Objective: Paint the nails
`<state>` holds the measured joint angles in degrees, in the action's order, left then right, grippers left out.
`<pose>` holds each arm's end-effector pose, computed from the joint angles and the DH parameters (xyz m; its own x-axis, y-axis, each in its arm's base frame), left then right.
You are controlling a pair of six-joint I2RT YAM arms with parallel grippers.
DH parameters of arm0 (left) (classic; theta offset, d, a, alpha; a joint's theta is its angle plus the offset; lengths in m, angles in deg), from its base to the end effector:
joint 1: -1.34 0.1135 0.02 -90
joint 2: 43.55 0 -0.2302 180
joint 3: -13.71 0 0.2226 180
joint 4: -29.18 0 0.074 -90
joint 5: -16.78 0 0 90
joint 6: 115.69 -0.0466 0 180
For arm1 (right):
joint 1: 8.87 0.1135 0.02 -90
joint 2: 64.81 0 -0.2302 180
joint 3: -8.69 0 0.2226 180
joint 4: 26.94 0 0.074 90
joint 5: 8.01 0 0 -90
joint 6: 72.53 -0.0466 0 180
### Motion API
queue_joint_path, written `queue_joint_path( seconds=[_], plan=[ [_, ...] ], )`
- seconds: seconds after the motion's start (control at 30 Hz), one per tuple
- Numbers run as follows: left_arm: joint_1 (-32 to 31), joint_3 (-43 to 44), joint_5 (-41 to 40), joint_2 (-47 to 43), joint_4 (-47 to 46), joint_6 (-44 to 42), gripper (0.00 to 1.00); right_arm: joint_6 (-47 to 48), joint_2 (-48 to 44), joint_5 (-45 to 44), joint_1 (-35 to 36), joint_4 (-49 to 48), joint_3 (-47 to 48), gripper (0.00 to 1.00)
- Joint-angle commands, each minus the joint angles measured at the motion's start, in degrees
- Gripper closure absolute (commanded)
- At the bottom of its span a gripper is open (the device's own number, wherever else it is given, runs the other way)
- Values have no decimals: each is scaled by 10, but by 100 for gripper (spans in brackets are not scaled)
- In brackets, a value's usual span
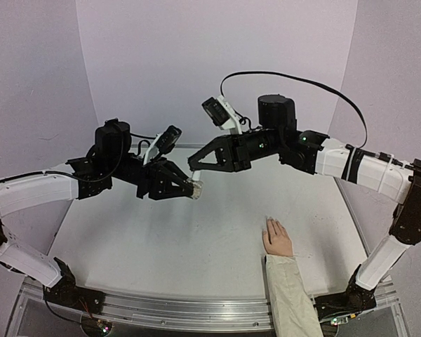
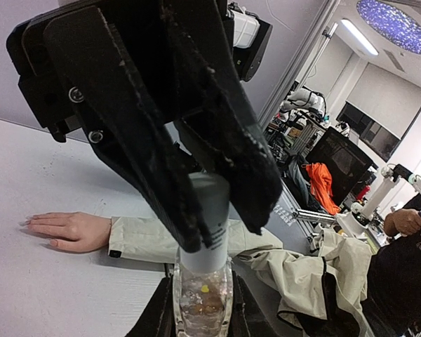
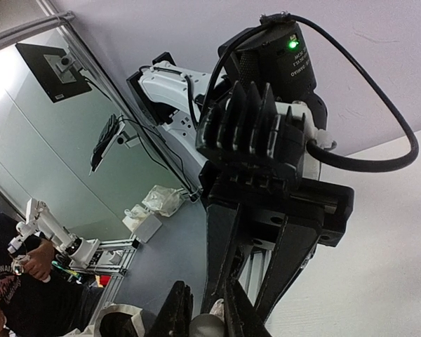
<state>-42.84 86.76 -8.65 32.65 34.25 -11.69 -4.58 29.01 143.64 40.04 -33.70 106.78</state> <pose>0.1718 -0.2256 0.3114 -0.3270 0.1729 -0.9291 0.8875 -0.2815 -0.3647 0.2002 0.2920 0.3782 -0.2309 0.0064 -0.9729 -0.9051 -0.3683 0.2124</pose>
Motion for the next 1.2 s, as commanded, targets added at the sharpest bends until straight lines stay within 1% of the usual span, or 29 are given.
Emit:
queue_joint_path(
  seconds=[0.0, 0.07, 0.1, 0.2, 0.27, 0.33, 0.4, 0.43, 0.5, 0.57, 0.6, 0.63, 0.7, 0.77, 0.87, 0.9, 0.97, 1.0, 1.07, 1.1, 1.17],
  plan=[
    [1, 35, -28, -5, -30, 2, 100, 0, -2, 22, 3, -35, 7, 90],
    [1, 35, -52, -9, -30, -4, 100, -1, -3, 18, 3, -35, 2, 98],
    [1, 35, -74, -12, -30, -5, 100, -1, -3, 14, 3, -34, -1, 100],
    [2, 31, -140, -22, -30, -16, 100, -3, -4, -6, 4, -32, -10, 100],
    [1, 25, -219, -32, -30, -23, 100, -3, -7, -40, 8, -29, -15, 100],
    [1, 17, -308, -41, -30, -36, 100, -3, -12, -105, 16, -22, -23, 100],
    [1, 10, -414, -49, -30, -47, 100, -14, -12, -222, 29, -4, -25, 100],
    [1, 8, -476, -52, -30, -50, 100, -18, -10, -294, 42, 13, -20, 100],
    [1, 12, -584, -46, -31, -56, 100, -32, 2, -481, 85, 59, 4, 100],
    [1, 24, -667, -29, -30, -59, 100, -93, 16, -694, 135, 104, 25, 100],
    [1, 31, -683, -19, -31, -58, 100, -124, 22, -752, 152, 112, 27, 100],
    [0, 40, -688, -11, -31, -58, 100, -137, 33, -784, 165, 114, 38, 100],
    [-4, 52, -691, 3, -32, -50, 100, -150, 62, -835, 179, 165, 88, 100],
    [-11, 59, -685, 14, -32, -59, 100, -145, 73, -836, 181, 178, 113, 100],
    [-18, 40, -674, 11, -32, -67, 100, -122, 74, -821, 180, 174, 131, 100],
    [-18, 30, -671, 6, -31, -65, 100, -110, 72, -817, 180, 174, 136, 98],
    [-18, 9, -659, -6, -31, -59, 100, -79, 63, -799, 178, 169, 139, 83],
    [-18, -12, -640, -20, -31, -52, 100, -37, 48, -773, 172, 164, 136, 68],
    [-17, -24, -601, -23, -25, -45, 100, -5, 26, -753, 162, 160, 125, 58],
    [-17, -25, -582, -25, -17, -35, 100, 15, 15, -722, 153, 151, 115, 50],
    [-14, -26, -547, -29, -13, -8, 100, 43, -7, -637, 128, 135, 93, 40]
  ],
)
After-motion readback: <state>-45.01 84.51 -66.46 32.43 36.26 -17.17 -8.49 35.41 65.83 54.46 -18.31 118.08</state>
